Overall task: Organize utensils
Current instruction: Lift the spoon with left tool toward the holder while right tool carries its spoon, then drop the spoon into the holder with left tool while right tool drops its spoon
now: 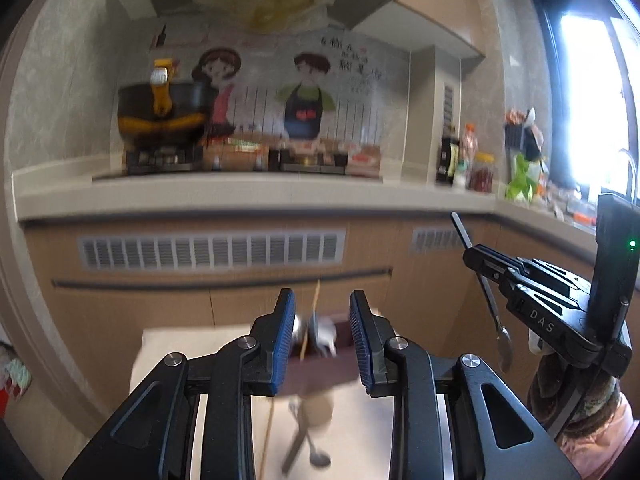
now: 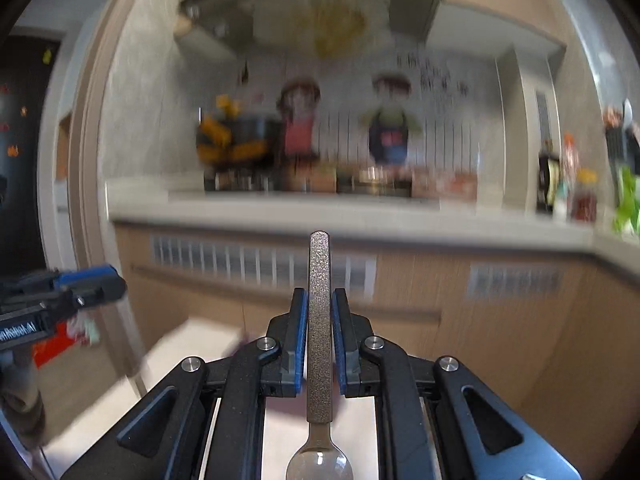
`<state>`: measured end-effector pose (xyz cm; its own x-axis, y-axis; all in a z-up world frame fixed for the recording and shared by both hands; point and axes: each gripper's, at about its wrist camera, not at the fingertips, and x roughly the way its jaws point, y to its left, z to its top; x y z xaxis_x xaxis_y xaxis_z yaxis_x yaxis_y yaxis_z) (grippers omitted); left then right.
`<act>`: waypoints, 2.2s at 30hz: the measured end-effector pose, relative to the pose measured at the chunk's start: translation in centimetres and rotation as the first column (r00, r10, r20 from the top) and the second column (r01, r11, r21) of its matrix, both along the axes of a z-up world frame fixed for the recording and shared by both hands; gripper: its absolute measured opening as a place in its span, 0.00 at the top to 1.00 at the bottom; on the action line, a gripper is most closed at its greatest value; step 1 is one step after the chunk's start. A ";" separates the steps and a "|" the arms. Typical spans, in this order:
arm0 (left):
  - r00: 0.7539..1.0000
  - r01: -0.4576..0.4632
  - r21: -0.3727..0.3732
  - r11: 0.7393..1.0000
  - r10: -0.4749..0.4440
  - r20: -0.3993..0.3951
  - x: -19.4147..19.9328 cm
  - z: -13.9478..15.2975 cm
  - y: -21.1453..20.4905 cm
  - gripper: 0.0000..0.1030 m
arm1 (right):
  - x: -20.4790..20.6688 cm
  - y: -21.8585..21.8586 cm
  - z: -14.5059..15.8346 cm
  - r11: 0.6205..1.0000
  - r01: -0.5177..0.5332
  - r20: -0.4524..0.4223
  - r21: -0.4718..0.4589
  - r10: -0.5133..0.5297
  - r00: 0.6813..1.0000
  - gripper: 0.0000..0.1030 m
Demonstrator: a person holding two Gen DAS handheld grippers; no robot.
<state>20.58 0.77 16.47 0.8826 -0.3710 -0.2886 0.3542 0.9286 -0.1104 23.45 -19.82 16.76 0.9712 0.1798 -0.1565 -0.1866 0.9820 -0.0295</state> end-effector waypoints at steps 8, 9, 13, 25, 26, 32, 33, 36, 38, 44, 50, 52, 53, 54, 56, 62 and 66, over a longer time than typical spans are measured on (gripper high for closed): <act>0.998 0.030 -0.028 0.999 -0.029 0.054 5.7 2.7 0.0 0.73 | 5.8 1.2 1.0 1.000 0.011 0.013 -0.016 -0.011 1.000 0.89; 0.999 0.043 -0.009 0.999 -0.043 0.033 6.3 2.1 -0.2 0.73 | 6.0 1.1 0.6 1.000 0.010 -0.004 -0.022 -0.010 1.000 0.89; 0.992 0.091 0.085 0.992 -0.083 -0.095 8.5 -3.5 -1.7 0.72 | 6.6 0.7 -3.0 0.999 0.003 -0.115 -0.044 -0.008 0.993 0.89; 0.806 0.452 0.290 0.843 -0.247 -0.538 12.3 -20.7 -10.3 0.67 | 4.9 -3.8 -12.4 1.000 -0.017 -0.371 0.020 0.023 0.929 0.89; 0.793 0.456 0.292 0.841 -0.235 -0.562 13.1 -21.4 -10.6 0.67 | 4.7 -4.2 -12.8 1.000 -0.013 -0.378 0.021 0.020 0.925 0.89; 0.745 0.444 0.309 0.841 -0.155 -0.649 16.8 -24.1 -12.2 0.67 | 4.1 -5.7 -14.9 0.999 -0.003 -0.428 0.042 0.021 0.903 0.89; 0.741 0.442 0.313 0.840 -0.145 -0.656 17.2 -24.4 -12.5 0.67 | 4.0 -5.9 -15.2 0.999 -0.003 -0.434 0.045 0.022 0.901 0.89; 0.720 0.433 0.318 0.843 -0.112 -0.684 17.9 -25.2 -13.2 0.68 | 3.9 -6.0 -15.8 0.999 -0.004 -0.446 0.050 0.026 0.895 0.89; 0.726 0.421 0.319 0.849 -0.105 -0.679 17.7 -25.5 -13.4 0.69 | 3.8 -6.2 -16.0 0.998 -0.004 -0.453 0.056 0.029 0.891 0.89; 0.744 0.376 0.300 0.877 -0.093 -0.661 16.1 -25.0 -12.1 0.70 | 3.5 -6.0 -15.9 0.998 0.001 -0.460 0.067 0.030 0.888 0.89; 0.880 0.187 0.198 0.962 -0.074 -0.470 10.7 -20.4 -7.7 0.70 | 2.4 -5.0 -15.3 0.997 -0.003 -0.449 0.079 0.038 0.893 0.89; 0.922 0.118 0.159 0.980 -0.049 -0.384 8.0 -19.0 -6.3 0.70 | 2.1 -4.5 -15.3 0.997 -0.004 -0.447 0.079 0.039 0.893 0.89; 0.937 0.089 0.129 0.988 -0.039 -0.347 6.6 -18.2 -5.5 0.70 | 2.0 -4.1 -15.4 0.997 -0.005 -0.448 0.078 0.040 0.893 0.89; 0.944 0.072 0.107 0.992 -0.033 -0.329 6.0 -17.6 -5.0 0.70 | 1.9 -3.9 -15.4 0.997 -0.006 -0.449 0.079 0.041 0.893 0.89; 0.955 0.044 0.060 0.997 -0.024 -0.297 4.4 -16.7 -3.8 0.70 | 1.7 -3.3 -15.4 0.997 -0.006 -0.450 0.082 0.043 0.892 0.89; 0.975 0.018 0.008 1.000 -0.016 -0.221 2.3 -13.3 -1.6 0.70 | 1.1 -1.5 -13.3 0.997 -0.027 -0.397 0.075 0.054 0.916 0.89; 0.994 0.027 0.011 1.000 -0.026 -0.110 2.9 -8.6 -1.5 0.70 | 1.9 -0.1 -8.7 0.999 -0.045 -0.276 0.030 0.052 0.960 0.89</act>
<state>23.51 -0.75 7.88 0.8352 -0.3895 -0.3883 0.3650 0.9207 -0.1384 25.30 -19.90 8.02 0.8806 0.2324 -0.4129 -0.2315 0.9714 0.0530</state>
